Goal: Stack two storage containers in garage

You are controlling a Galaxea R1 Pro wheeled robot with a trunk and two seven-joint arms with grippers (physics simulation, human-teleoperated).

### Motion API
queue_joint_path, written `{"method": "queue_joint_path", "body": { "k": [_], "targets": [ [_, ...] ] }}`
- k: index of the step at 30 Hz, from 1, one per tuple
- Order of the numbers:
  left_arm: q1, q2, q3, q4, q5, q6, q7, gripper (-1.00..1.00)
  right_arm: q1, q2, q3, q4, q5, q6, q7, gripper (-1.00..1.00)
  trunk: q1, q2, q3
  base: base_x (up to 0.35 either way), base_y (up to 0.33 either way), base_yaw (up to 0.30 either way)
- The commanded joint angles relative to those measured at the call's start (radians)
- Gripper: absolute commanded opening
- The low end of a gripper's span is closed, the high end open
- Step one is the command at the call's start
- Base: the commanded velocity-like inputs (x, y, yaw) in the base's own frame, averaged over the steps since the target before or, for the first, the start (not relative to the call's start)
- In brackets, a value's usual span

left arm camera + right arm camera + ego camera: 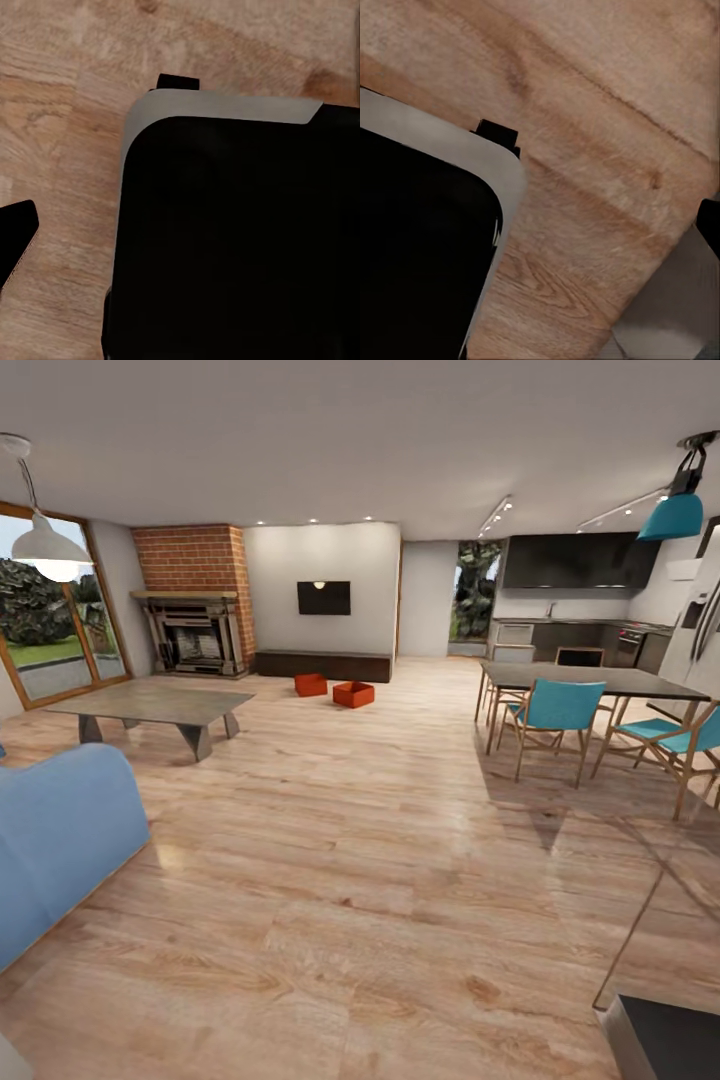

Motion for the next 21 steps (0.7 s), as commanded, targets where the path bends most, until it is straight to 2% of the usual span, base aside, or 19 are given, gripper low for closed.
{"method": "queue_joint_path", "body": {
  "k": [1,7,14,16,19,21],
  "targets": [
    [0.0,-0.001,0.003,-0.001,0.008,0.002,0.0,1.0,-0.001,0.001,0.008,0.004,0.003,-0.006,0.004,1.0,0.001,0.0,-0.001,0.322,0.0,0.0],
    [0.0,0.0,0.003,-0.001,0.008,0.002,0.0,1.0,-0.001,0.002,0.006,0.007,0.026,-0.004,0.012,1.0,0.001,0.0,-0.001,0.322,0.0,0.0],
    [0.0,-0.001,0.003,-0.002,0.008,0.002,0.0,1.0,0.002,0.001,0.0,0.008,0.019,0.009,0.024,1.0,0.001,0.0,-0.001,0.322,0.0,0.0],
    [0.0,-0.001,0.003,-0.004,0.008,0.002,0.0,1.0,0.002,0.004,-0.044,0.008,-0.027,0.038,0.027,1.0,0.001,0.0,-0.001,0.322,0.0,0.0],
    [0.0,-0.001,0.003,-0.005,0.009,0.002,0.0,1.0,0.003,0.004,-0.12,0.007,-0.133,0.083,0.028,1.0,0.001,0.0,-0.001,0.323,0.0,0.0],
    [0.0,-0.002,0.003,-0.001,0.009,0.002,0.0,1.0,0.003,0.006,-0.147,0.007,-0.183,0.094,0.02,1.0,0.001,0.0,-0.001,0.322,0.0,0.0]
  ]
}}
